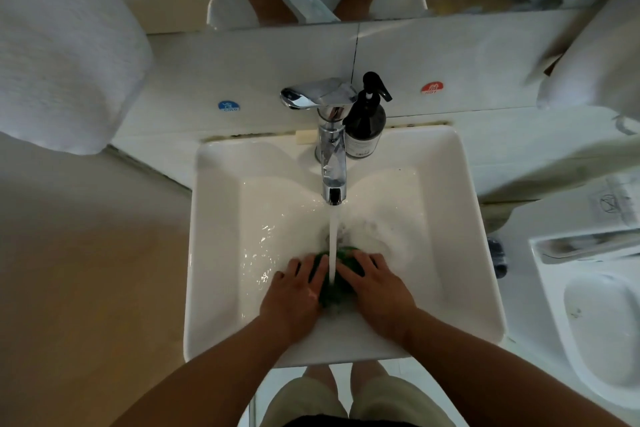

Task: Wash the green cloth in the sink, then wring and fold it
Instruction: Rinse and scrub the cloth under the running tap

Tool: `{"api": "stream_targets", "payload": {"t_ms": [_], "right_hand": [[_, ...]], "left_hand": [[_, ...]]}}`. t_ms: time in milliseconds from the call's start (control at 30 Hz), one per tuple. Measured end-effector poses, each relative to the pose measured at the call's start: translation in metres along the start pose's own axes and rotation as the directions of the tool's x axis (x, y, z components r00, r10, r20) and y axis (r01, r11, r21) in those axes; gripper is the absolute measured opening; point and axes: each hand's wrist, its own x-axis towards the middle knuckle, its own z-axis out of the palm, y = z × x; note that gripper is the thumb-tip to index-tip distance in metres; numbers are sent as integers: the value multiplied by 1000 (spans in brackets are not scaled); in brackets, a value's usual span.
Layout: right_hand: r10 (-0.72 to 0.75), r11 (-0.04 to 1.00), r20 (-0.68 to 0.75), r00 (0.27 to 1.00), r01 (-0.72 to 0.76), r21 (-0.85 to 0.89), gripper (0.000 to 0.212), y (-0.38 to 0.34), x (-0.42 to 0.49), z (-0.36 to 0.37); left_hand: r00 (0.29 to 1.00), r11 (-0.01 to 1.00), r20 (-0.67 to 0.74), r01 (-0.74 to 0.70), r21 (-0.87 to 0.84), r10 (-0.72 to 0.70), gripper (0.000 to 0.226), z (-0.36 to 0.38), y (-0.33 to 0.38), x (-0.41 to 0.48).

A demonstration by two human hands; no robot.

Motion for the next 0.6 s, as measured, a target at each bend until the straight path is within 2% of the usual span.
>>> {"api": "stream_targets", "payload": {"t_ms": [100,167,200,267,333,433,500,600], "right_hand": [[62,996,-47,997,-59,74,49,-3,14,-8],[70,995,-91,993,-63,83,43,0,19,-15],[49,995,-128,990,-38,87,46,4,18,-16],[-4,997,-169,986,16,71,67,14,12,-14],[-51,997,-121,991,57,47,78,19,3,-11],[-118,992,11,993,118,-42,65,20,-3,0],[-136,988,27,990,138,-73,61,17,0,4],[-137,990,1,991,137,-27,55,11,12,-1]], "left_hand": [[997,999,-76,-2,-33,-1,56,-7,1,10],[983,999,-182,-41,-16,38,57,-9,-12,14],[971,999,-233,-48,-1,46,62,-8,-20,13],[957,999,-285,-53,-7,49,75,-7,-30,5],[962,997,-262,-80,17,82,86,-6,-33,-5],[972,988,-182,-137,66,147,80,8,-28,-10],[985,992,-135,-101,78,111,78,17,-24,-8],[987,995,-136,-84,52,91,67,9,-23,-1]]}}
